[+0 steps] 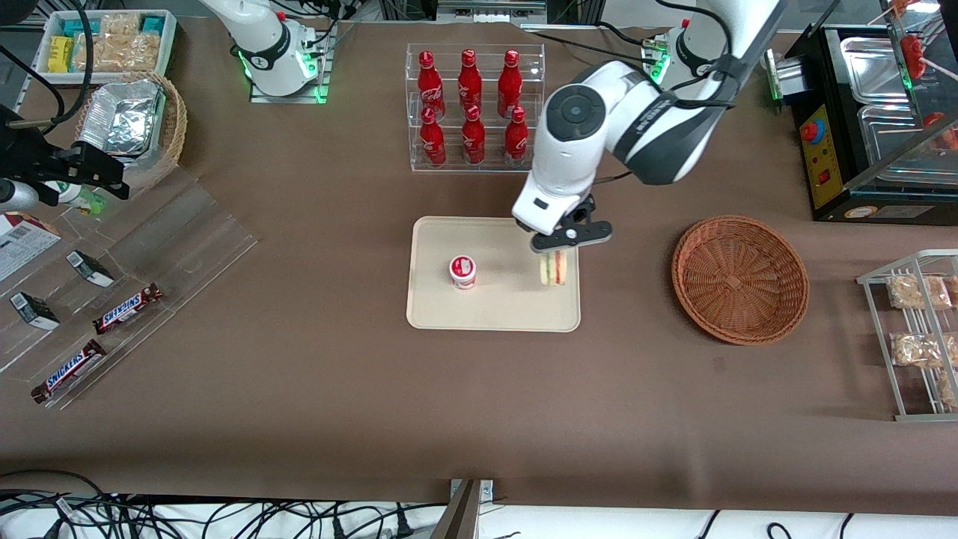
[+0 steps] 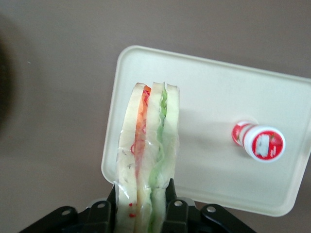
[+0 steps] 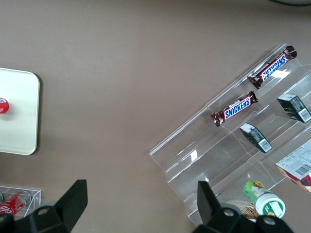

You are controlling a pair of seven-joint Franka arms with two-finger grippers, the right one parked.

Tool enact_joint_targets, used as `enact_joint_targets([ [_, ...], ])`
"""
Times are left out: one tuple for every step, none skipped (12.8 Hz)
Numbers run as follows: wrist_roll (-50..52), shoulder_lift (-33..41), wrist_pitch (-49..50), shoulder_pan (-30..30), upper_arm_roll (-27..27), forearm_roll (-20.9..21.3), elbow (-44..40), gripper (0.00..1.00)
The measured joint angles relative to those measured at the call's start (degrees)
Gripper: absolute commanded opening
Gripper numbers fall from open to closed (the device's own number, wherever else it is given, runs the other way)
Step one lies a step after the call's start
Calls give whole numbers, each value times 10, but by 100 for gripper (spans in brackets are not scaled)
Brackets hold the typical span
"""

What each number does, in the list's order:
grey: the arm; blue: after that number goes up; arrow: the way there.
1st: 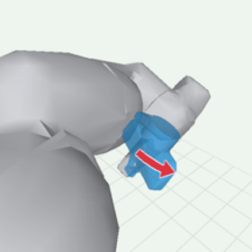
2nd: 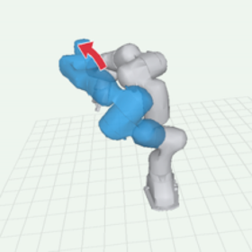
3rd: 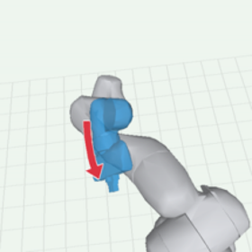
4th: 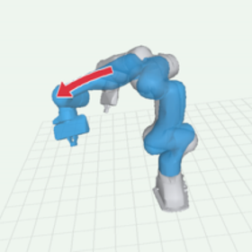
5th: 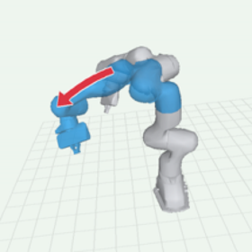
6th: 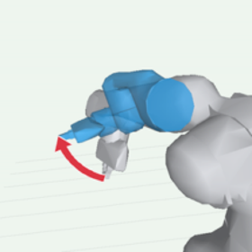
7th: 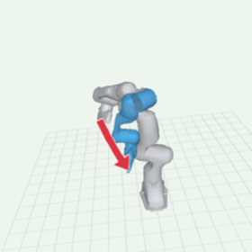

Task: Place sandwich from basket to tray
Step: 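Carry the sandwich with the left gripper over the cream tray beside the bottle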

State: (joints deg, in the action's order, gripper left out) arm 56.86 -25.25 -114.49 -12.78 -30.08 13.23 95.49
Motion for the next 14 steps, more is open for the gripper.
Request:
enact_joint_targets([
  [-4, -10, -7, -9, 0, 2, 0, 37],
  [-8, -21, -17, -15, 0, 7, 0, 37],
  [-8, -33, -25, -19, 0, 17, 1, 37],
  [-8, -47, -33, -21, 0, 28, 1, 37],
  [-8, -61, -41, -21, 0, 37, 1, 37],
  [-8, -75, -51, -21, 1, 45, 1, 37],
  [-7, -87, -63, -21, 1, 50, 1, 37],
  [-5, -97, -71, -21, 1, 58, 1, 37],
  [2, -105, -74, -22, 1, 70, 0, 37],
  [8, -111, -78, -23, 1, 82, 1, 37],
  [18, -118, -83, -25, 1, 95, 1, 37],
  [26, -126, -87, -27, 1, 108, 1, 36],
  [33, -132, -92, -28, 1, 116, 1, 37],
  [36, -136, -94, -28, 1, 118, 1, 36],
])
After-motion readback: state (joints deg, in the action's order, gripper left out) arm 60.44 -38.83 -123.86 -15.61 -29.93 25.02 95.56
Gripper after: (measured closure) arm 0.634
